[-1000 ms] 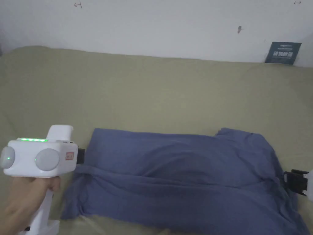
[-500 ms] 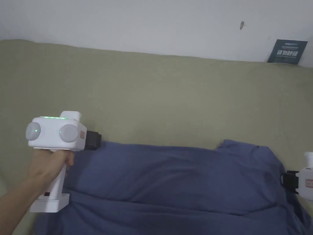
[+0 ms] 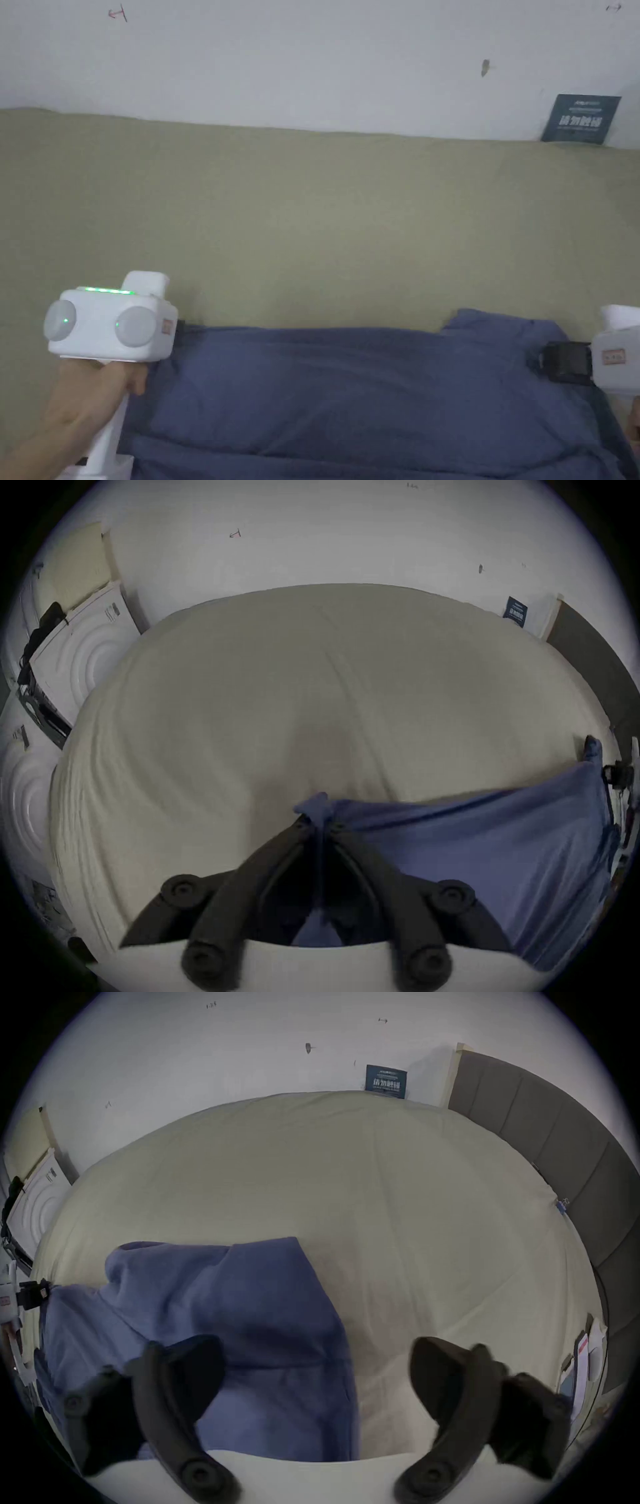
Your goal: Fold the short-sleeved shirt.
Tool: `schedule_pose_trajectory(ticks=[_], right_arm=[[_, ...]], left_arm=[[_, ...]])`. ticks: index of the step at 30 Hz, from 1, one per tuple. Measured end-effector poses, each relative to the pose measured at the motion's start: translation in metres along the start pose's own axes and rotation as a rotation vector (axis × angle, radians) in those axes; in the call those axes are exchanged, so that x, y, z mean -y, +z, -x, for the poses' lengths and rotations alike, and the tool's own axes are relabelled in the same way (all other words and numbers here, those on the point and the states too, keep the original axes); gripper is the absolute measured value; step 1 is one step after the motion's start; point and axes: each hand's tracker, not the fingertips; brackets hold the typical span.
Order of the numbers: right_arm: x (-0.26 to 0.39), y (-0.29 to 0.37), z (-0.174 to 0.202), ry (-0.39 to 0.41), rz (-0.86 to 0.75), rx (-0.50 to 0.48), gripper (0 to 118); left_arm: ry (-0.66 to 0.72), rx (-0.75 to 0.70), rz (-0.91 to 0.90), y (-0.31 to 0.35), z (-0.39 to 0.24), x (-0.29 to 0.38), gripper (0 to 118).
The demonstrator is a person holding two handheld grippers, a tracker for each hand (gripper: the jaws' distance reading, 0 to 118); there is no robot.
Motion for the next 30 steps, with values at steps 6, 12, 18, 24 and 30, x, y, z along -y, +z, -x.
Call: schedule_pose_trajectory(ticks=[6,12,18,24,30], right_arm=[[0.003,0.001,0.004,0.006,0.018,-0.011,65],[0.003,0.041,0.007,0.052,-0.040,-0.046,12],[0.013,0.105,-0.004,0.046,-0.125,-0.089,12],[0.055,0.166,-0.012,0.040,-0.197,-0.143,12],[0.118,0.210,-0.017,0.064,-0.252,-0.156,12]], left_arm=[[0.011,-0.007,-0.014,-0.003,0.002,0.004,4],[0.057,0.027,-0.053,0.022,0.009,0.009,4],[0.044,0.043,-0.116,0.084,0.024,0.023,4],[0.039,0.065,-0.165,0.144,0.042,0.061,4],[-0.008,0.070,-0.203,0.185,0.052,0.113,4]])
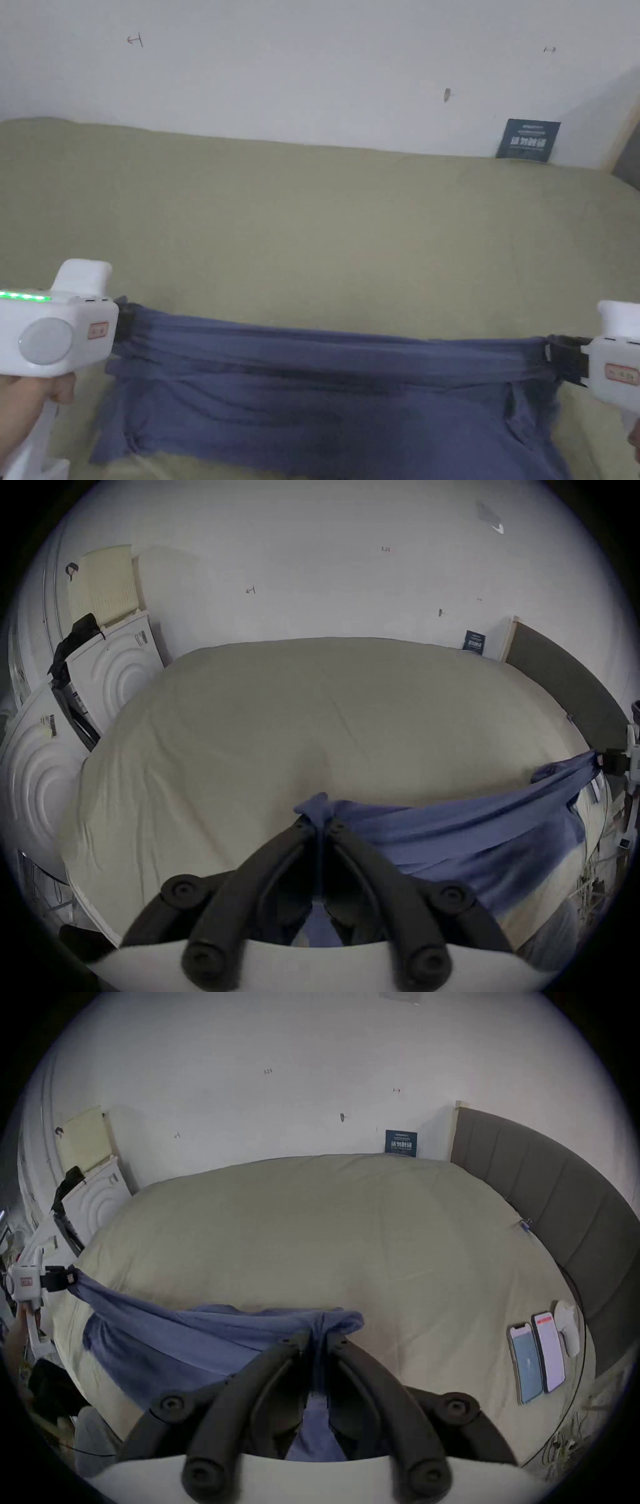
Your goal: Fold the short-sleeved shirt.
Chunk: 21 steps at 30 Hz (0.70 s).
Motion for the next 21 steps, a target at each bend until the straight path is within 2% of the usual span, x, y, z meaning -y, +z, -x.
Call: schedule_pose_trajectory(ticks=[9,15,17,18,19,20,21], right_arm=[[0.089,0.013,-0.002,-0.014,0.066,-0.014,12],[0.112,-0.004,-0.006,-0.046,0.099,0.004,12],[0.113,-0.005,-0.006,-0.060,0.101,0.005,13],[0.113,-0.005,-0.005,-0.063,0.101,0.005,18],[0.114,-0.006,-0.004,-0.063,0.101,0.006,35],[0.113,-0.005,-0.003,-0.060,0.101,0.013,35],[0.112,-0.004,-0.003,-0.062,0.107,0.014,42]], left_arm=[[0.049,0.035,0.050,0.014,0.008,0.077,4],[0.038,0.030,0.068,0.006,0.005,0.100,5],[0.047,0.027,0.074,0.007,0.003,0.101,8],[0.053,0.026,0.070,0.007,0.002,0.101,26],[0.054,0.022,0.070,0.007,0.002,0.101,60],[0.059,0.012,0.068,0.009,0.002,0.100,60],[0.064,0.005,0.071,0.009,0.003,0.100,74]])
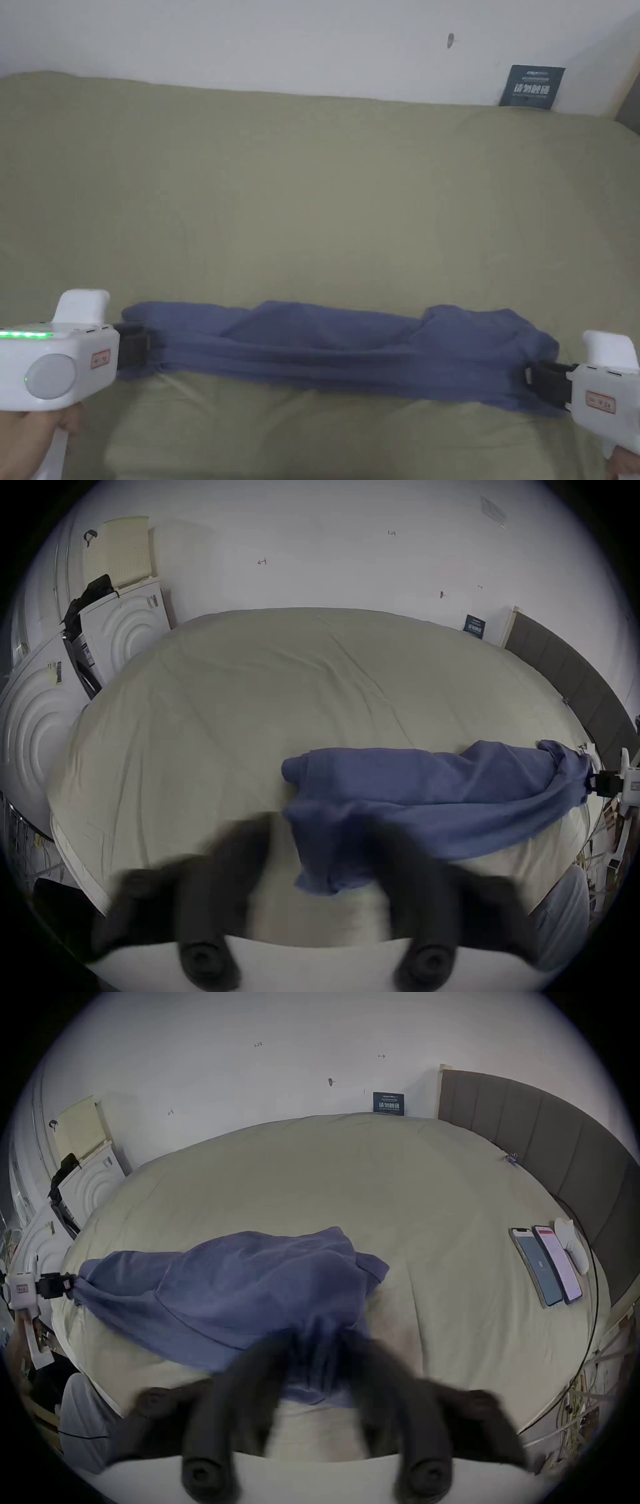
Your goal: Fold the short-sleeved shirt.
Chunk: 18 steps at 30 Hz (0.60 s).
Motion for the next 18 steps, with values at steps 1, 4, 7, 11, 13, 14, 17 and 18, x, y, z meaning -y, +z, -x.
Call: schedule_pose_trajectory(ticks=[1,4,7,11,13,14,17,18], right_arm=[[-0.001,0.001,0.000,-0.009,0.001,0.016,63],[-0.002,0.012,0.005,-0.032,-0.050,0.017,115],[-0.007,0.019,0.019,-0.021,-0.073,0.033,111],[-0.011,0.036,0.052,0.010,-0.180,0.036,53],[-0.011,0.037,0.071,0.043,-0.212,0.044,8],[-0.011,0.039,0.081,0.046,-0.231,0.047,8],[-0.009,0.037,0.106,0.077,-0.253,0.024,8],[-0.008,0.036,0.114,0.083,-0.261,0.018,8]], left_arm=[[0.008,0.000,0.012,0.000,0.002,0.000,97],[0.028,-0.020,-0.031,0.009,0.005,-0.001,116],[0.037,-0.030,-0.054,0.013,0.007,-0.002,116],[0.027,-0.066,-0.088,0.026,0.002,-0.005,41],[0.009,-0.069,-0.118,0.030,-0.001,-0.006,0],[0.003,-0.068,-0.118,0.031,0.000,-0.007,1],[0.023,-0.037,-0.090,0.028,0.004,-0.010,1],[0.046,-0.033,-0.077,0.027,0.008,-0.013,1]])
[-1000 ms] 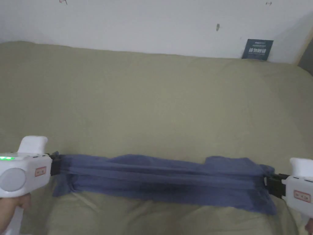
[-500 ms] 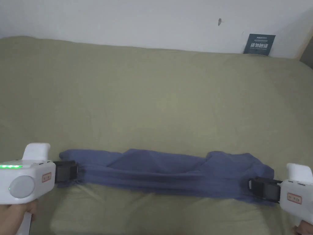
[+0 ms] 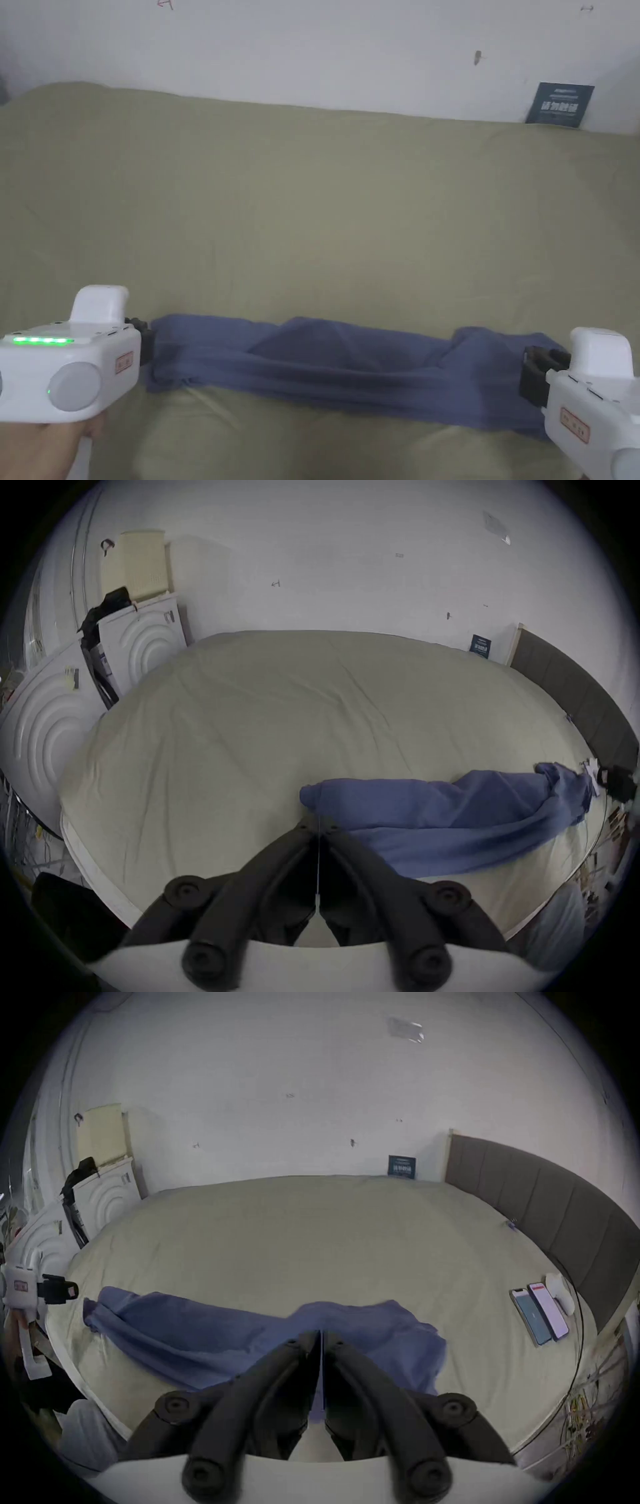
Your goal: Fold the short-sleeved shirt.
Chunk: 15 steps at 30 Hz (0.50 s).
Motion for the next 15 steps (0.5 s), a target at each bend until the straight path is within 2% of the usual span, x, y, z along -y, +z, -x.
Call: schedule_pose_trajectory(ticks=[2,6,11,15], right_arm=[[0.002,-0.001,0.013,-0.004,-0.035,0.006,8],[0.002,0.000,0.038,0.055,-0.130,0.030,8],[0.000,0.006,0.067,0.109,-0.229,0.053,8],[-0.002,0.004,0.079,0.137,-0.246,0.055,8]], left_arm=[[0.105,0.048,0.036,-0.007,0.014,-0.007,1],[0.286,0.244,0.199,-0.031,0.048,-0.022,1],[0.350,0.395,0.352,-0.063,0.077,-0.029,1],[0.440,0.488,0.382,-0.079,0.097,-0.032,1]])
